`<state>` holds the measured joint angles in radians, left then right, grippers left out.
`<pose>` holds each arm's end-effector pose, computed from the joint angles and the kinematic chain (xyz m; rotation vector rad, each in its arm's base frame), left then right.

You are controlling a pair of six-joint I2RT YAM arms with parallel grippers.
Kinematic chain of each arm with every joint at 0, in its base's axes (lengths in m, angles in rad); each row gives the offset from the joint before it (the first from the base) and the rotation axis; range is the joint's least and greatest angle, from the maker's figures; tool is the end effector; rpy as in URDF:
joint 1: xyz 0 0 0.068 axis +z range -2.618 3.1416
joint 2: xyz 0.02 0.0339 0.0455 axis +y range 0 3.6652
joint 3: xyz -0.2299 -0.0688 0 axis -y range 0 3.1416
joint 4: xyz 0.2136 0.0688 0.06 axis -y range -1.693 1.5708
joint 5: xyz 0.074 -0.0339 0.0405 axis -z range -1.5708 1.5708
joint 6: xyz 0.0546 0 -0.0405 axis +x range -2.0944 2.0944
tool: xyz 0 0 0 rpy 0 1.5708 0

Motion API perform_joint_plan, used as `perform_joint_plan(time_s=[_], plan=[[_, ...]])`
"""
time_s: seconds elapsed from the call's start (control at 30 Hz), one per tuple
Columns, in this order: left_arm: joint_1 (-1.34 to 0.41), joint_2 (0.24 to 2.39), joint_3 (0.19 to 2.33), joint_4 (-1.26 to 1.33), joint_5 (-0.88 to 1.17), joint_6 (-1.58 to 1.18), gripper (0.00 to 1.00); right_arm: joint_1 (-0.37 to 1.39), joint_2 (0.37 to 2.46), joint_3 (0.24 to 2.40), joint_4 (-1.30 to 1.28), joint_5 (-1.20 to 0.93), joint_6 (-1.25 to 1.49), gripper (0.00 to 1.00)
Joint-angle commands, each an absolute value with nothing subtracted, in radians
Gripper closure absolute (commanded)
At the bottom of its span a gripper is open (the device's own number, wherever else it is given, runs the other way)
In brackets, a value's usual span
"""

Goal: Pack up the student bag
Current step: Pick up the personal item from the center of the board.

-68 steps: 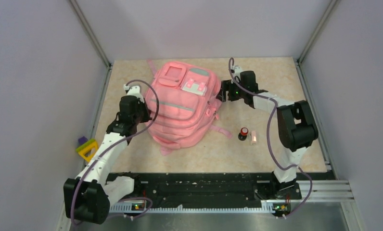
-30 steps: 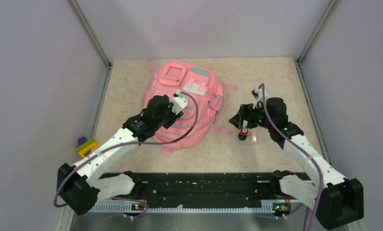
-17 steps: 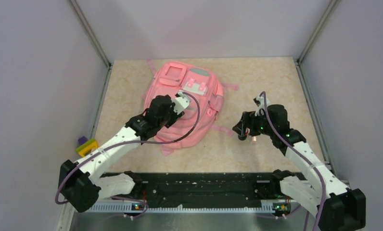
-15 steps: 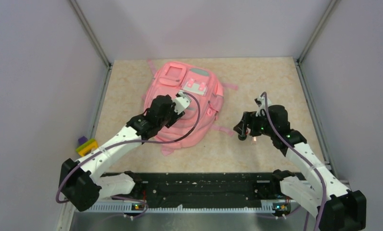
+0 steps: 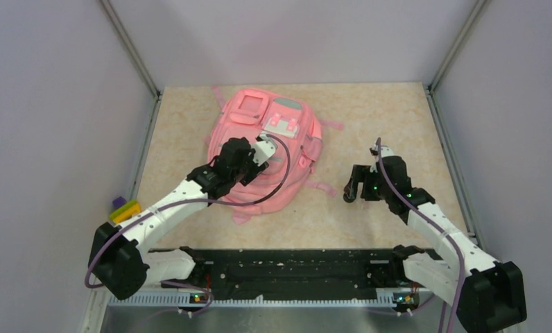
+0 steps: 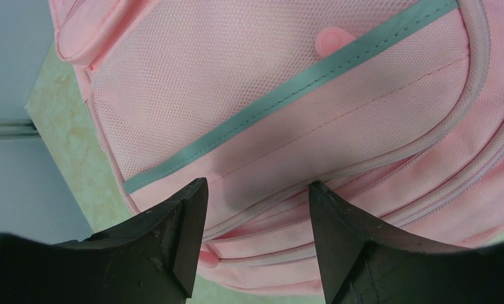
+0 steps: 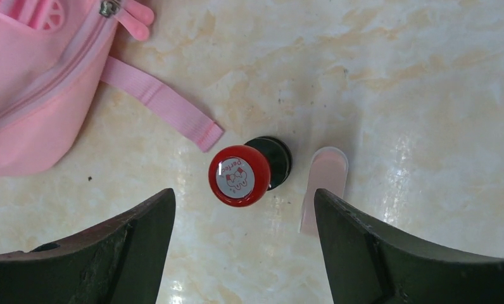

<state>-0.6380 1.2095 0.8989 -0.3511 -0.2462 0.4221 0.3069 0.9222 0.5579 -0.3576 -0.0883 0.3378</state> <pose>0.2173 -0.1445 0.2424 1.0018 1.9739 0.1555 0.1877 0.0645 0.1918 -0.0105 2.3279 0.4307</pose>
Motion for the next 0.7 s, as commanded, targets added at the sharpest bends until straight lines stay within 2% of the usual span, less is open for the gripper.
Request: perform_joint_plan(time_s=[0.0, 0.23, 0.33, 0.4, 0.57, 0.63, 0.67], plan=[[-0.643, 1.221, 0.876, -0.292, -0.197, 0.417, 0.34, 0.349, 0.956, 0.547, -0.301, -0.033, 0.356, 0.21], [-0.66, 1.251, 0.869, -0.255, -0.249, 0.428, 0.32, 0.385, 1.015, 0.524, -0.243, -0.003, 0.359, 0.22], [-0.671, 1.307, 0.907, -0.24, -0.349, 0.418, 0.38, 0.405, 1.042, 0.517, -0.224, 0.032, 0.358, 0.28], [-0.678, 1.332, 0.931, -0.234, -0.406, 0.395, 0.48, 0.41, 1.049, 0.512, -0.202, 0.039, 0.364, 0.36], [-0.702, 1.283, 0.969, -0.195, -0.464, 0.373, 0.89, 0.423, 1.071, 0.533, -0.191, 0.033, 0.358, 0.58], [-0.704, 1.241, 0.967, -0.151, -0.433, 0.376, 0.99, 0.426, 1.083, 0.535, -0.185, 0.037, 0.351, 0.69], [-0.705, 1.221, 0.963, -0.13, -0.409, 0.377, 1.0, 0.426, 1.09, 0.537, -0.186, 0.041, 0.347, 0.76]])
